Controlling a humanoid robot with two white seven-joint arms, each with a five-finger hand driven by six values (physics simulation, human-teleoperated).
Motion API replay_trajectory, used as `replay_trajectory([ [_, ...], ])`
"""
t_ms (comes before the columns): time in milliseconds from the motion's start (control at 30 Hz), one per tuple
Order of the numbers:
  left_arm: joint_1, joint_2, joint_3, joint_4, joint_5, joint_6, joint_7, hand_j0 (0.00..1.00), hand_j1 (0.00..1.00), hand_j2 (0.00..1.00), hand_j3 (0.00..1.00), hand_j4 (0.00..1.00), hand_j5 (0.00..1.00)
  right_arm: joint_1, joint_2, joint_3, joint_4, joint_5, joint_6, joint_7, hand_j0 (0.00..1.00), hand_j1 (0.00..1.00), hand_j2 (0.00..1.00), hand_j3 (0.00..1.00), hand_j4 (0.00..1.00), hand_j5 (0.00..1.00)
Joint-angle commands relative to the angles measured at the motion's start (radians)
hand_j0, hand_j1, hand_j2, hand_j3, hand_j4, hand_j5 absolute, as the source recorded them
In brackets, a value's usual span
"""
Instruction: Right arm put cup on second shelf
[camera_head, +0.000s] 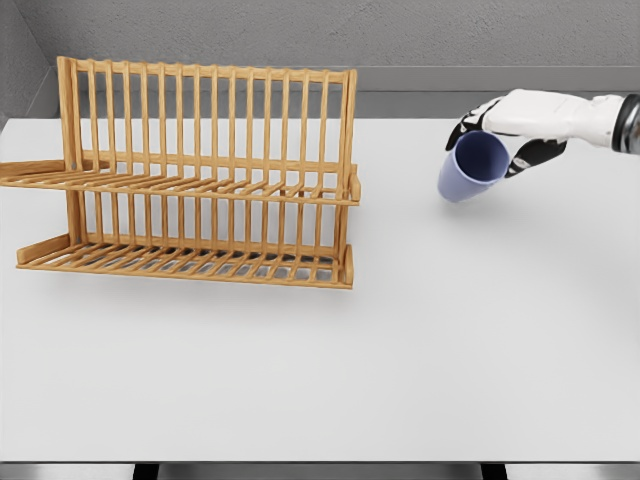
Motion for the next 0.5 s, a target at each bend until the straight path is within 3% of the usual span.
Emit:
replay_trajectory([
  [0, 0.0, 0.0, 0.0, 0.0, 0.0, 0.0, 0.0, 1.0, 1.0, 1.0, 1.0, 1.0, 1.0, 0.0, -0.001, -0.013, -0.032, -0.007, 0.002, -0.001, 0.64, 0.64, 0.64, 0.64, 0.64, 0.64],
  [233, 0.0, 0.0, 0.0, 0.0, 0.0, 0.0, 0.0, 1.0, 1.0, 1.0, 1.0, 1.0, 1.0, -0.003, -0.004, -0.015, -0.087, -0.008, 0.006, -0.001, 0.63, 0.63, 0.63, 0.63, 0.63, 0.63],
  [300, 0.0, 0.0, 0.0, 0.0, 0.0, 0.0, 0.0, 1.0, 1.0, 1.0, 1.0, 1.0, 1.0, 0.009, -0.006, -0.078, -0.101, -0.008, 0.002, -0.001, 0.62, 0.62, 0.62, 0.62, 0.62, 0.62],
  [367, 0.0, 0.0, 0.0, 0.0, 0.0, 0.0, 0.0, 1.0, 1.0, 1.0, 1.0, 1.0, 1.0, 0.003, -0.003, -0.079, -0.102, -0.008, -0.003, -0.001, 0.62, 0.62, 0.62, 0.62, 0.62, 0.62],
  [467, 0.0, 0.0, 0.0, 0.0, 0.0, 0.0, 0.0, 1.0, 1.0, 1.0, 1.0, 1.0, 1.0, 0.002, -0.004, -0.079, -0.157, -0.008, 0.0, -0.001, 0.62, 0.62, 0.62, 0.62, 0.62, 0.62],
])
